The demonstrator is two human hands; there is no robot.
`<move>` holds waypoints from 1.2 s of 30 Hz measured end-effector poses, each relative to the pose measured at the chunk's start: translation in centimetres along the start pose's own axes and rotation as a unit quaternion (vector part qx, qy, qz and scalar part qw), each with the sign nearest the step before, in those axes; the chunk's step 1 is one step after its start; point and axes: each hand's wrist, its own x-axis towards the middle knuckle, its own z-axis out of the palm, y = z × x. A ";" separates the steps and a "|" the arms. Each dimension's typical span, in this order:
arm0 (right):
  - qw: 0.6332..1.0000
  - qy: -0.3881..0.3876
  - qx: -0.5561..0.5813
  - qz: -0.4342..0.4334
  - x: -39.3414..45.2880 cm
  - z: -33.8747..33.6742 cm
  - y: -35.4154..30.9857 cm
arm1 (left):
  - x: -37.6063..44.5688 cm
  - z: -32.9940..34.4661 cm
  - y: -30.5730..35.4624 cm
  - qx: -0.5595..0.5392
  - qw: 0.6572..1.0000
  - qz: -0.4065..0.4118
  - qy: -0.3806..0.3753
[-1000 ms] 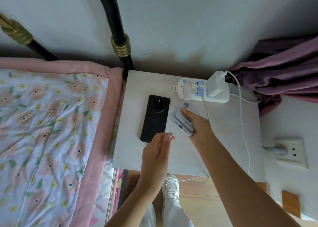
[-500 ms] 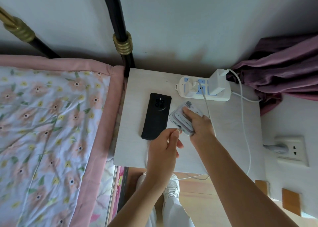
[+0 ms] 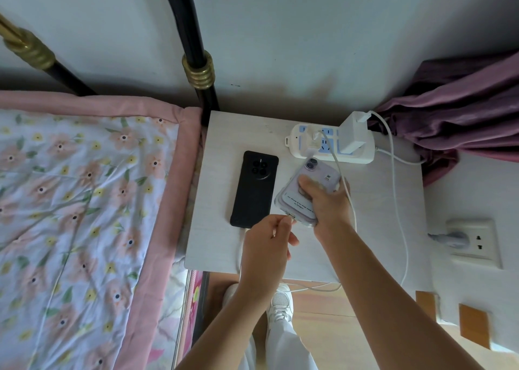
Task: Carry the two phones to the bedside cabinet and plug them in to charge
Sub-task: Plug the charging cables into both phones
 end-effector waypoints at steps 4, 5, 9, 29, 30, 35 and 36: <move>0.999 -0.002 -0.027 -0.040 0.3 -0.3 0.9 | 0.2 0.2 -0.6 0.000 0.999 -0.029 -0.017; 0.998 -0.002 -0.034 -0.050 0.3 -0.3 1.1 | 0.2 0.2 -0.8 -0.004 0.999 -0.038 -0.018; 0.995 0.003 -0.051 -0.084 0.4 -0.4 2.0 | 0.1 0.6 -1.4 -0.012 0.998 -0.061 -0.010; 0.998 -0.007 0.046 -0.033 1.8 -1.3 4.8 | 1.0 1.4 -3.5 0.007 0.996 -0.086 -0.010; 0.999 -0.013 0.035 -0.031 1.9 -1.4 4.9 | 1.2 1.4 -3.7 0.010 0.996 -0.085 -0.010; 0.997 -0.044 -0.034 -0.047 2.2 -1.5 5.6 | 2.2 1.0 -5.0 0.077 0.995 -0.062 -0.009; 0.996 -0.051 -0.046 -0.053 2.2 -1.5 5.7 | 2.4 0.9 -5.2 0.091 0.994 -0.061 -0.008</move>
